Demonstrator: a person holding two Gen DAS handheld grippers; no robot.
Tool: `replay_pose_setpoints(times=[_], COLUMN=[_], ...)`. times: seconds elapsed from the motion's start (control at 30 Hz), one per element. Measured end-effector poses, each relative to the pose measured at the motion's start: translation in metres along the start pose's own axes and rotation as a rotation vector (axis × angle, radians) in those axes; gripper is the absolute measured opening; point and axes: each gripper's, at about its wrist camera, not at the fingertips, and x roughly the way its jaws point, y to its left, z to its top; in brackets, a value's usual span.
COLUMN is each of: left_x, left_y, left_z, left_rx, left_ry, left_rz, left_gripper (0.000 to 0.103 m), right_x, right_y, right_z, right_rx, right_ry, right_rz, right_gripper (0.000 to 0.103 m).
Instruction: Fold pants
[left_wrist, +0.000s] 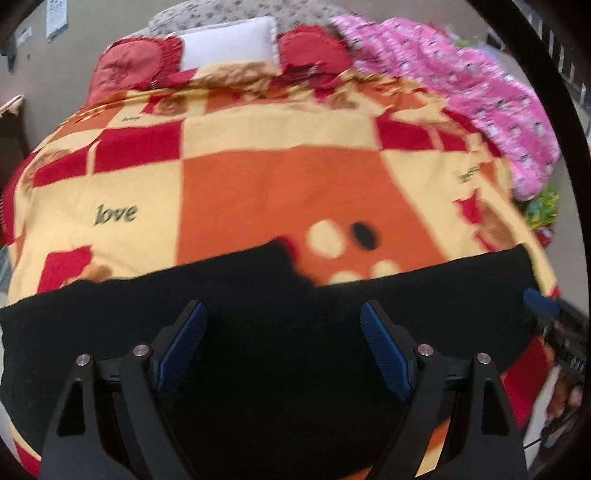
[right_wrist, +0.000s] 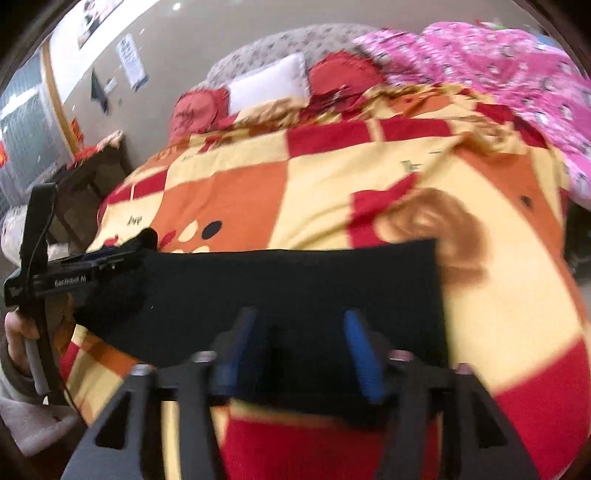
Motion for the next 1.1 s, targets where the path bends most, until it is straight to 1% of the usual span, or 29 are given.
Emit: replay_pose_setpoints(times=[0.07,0.17,0.23,0.33,0.4,0.47,0.57,0.63,0.7,0.77,0.8,0.83,0.87,0.9,0.93,0.97,1.0,1.03,1.07,1.1], left_x=[-0.003,0.002,0.008,0.023,0.033,0.043,0.057,0.066,0.078,0.087,0.09,0.09,0.09,0.09,0.089,0.087,0.088,0.086,0.085,0.084], left_y=[-0.015,-0.042,-0.062,-0.103,-0.123,-0.147,-0.176,-0.194,-0.211,-0.225,-0.23,-0.232,-0.234,-0.237,-0.24,-0.241,-0.243,-0.242,-0.238,-0.234], left_z=[0.006,0.014,0.02,0.03,0.035,0.042,0.053,0.056,0.056,0.053,0.052,0.051,0.05,0.048,0.046,0.045,0.044,0.044,0.046,0.048], left_rx=[0.027,0.075,0.108,0.199,0.248,0.293,0.326,0.361,0.398,0.431,0.445,0.457,0.469,0.482,0.499,0.515,0.523,0.52,0.503,0.493], left_ry=[0.002,0.029,0.047,0.087,0.114,0.132,0.151,0.184,0.213,0.235,0.242,0.221,0.205,0.204,0.194,0.192,0.194,0.194,0.198,0.2], left_rz=[-0.059,-0.139,-0.188,-0.276,-0.318,-0.358,-0.429,-0.465,-0.482,-0.495,-0.498,-0.494,-0.501,-0.509,-0.518,-0.54,-0.556,-0.562,-0.572,-0.583], left_gripper=[0.086,0.086,0.086,0.086,0.086,0.086,0.086,0.086,0.086,0.086,0.086,0.086,0.086,0.083,0.076,0.05,0.037,0.035,0.022,0.014], right_x=[-0.015,-0.033,-0.034,-0.022,-0.02,-0.016,-0.011,-0.009,-0.009,-0.008,-0.007,-0.006,-0.004,-0.002,0.001,0.005,0.007,0.008,0.008,0.004], right_y=[-0.011,-0.027,-0.036,-0.045,-0.045,-0.047,-0.046,-0.048,-0.051,-0.052,-0.051,-0.051,-0.051,-0.053,-0.055,-0.057,-0.059,-0.06,-0.058,-0.054], right_z=[-0.009,-0.024,-0.03,-0.033,-0.034,-0.032,-0.029,-0.029,-0.029,-0.03,-0.03,-0.03,-0.029,-0.028,-0.027,-0.025,-0.024,-0.022,-0.02,-0.016], right_rx=[0.03,0.061,0.095,0.123,0.124,0.139,0.142,0.145,0.167,0.169,0.161,0.156,0.156,0.159,0.169,0.181,0.194,0.211,0.21,0.194], right_ry=[0.003,0.005,0.007,0.028,0.0,-0.014,-0.039,-0.059,-0.077,-0.091,-0.091,-0.095,-0.095,-0.099,-0.095,-0.092,-0.093,-0.099,-0.103,-0.111], right_rz=[-0.018,-0.051,-0.041,-0.048,-0.033,0.003,0.017,0.03,0.048,0.057,0.056,0.054,0.055,0.061,0.073,0.085,0.099,0.111,0.114,0.113], right_gripper=[0.07,0.07,0.07,0.07,0.07,0.07,0.07,0.07,0.07,0.067,0.063,0.054,0.05,0.037,0.024,0.022,0.018,0.016,0.016,0.015])
